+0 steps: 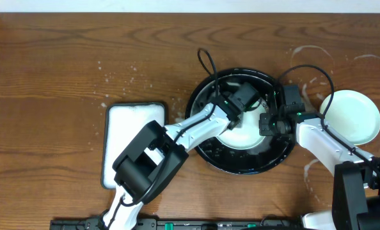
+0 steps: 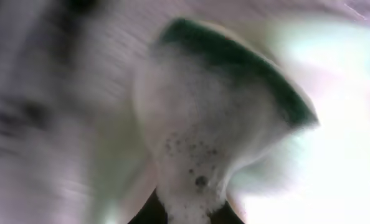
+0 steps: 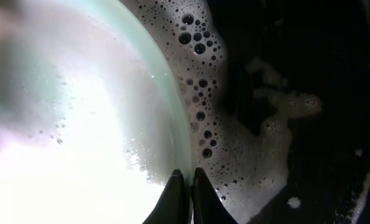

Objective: Clean dirty plates on tray and stack at the side
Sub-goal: 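Scrub the last pale green plate with the sponge in the left gripper, then return the left gripper and lower the sponge into the soap tray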

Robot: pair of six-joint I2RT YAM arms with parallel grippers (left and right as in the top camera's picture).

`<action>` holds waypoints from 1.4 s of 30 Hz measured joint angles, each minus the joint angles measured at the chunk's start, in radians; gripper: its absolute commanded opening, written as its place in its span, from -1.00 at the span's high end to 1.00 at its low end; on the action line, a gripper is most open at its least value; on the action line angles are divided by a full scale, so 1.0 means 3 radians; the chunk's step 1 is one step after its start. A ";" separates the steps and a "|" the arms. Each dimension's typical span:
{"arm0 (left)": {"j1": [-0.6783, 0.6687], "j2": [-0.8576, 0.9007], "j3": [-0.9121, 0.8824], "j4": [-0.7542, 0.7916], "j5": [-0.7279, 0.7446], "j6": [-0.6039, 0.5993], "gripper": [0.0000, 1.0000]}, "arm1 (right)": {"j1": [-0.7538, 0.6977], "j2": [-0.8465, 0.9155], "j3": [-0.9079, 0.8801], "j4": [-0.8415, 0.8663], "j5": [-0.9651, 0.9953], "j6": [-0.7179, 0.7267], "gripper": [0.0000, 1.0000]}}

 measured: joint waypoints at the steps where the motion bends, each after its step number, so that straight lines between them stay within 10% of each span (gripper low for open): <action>1: 0.0009 0.0010 0.0000 0.0020 -0.0142 0.0050 0.85 | 0.0000 0.0000 0.0000 0.0000 -0.0004 0.0000 0.98; 20: 0.0039 -0.0098 0.0003 0.0118 -0.0675 0.0416 0.85 | 0.0004 0.0000 0.0020 -0.0015 -0.0145 0.0010 0.98; 35: 0.1433 -0.1795 -0.0046 -0.2008 0.0268 0.0472 0.85 | 0.0004 0.0008 0.0019 0.0067 -0.0058 -0.0014 0.98; 42: 0.2116 -0.1825 -0.0894 -0.1803 0.0413 0.0472 0.83 | 0.0013 -0.0018 0.0083 -0.0086 -0.0045 -0.0019 0.97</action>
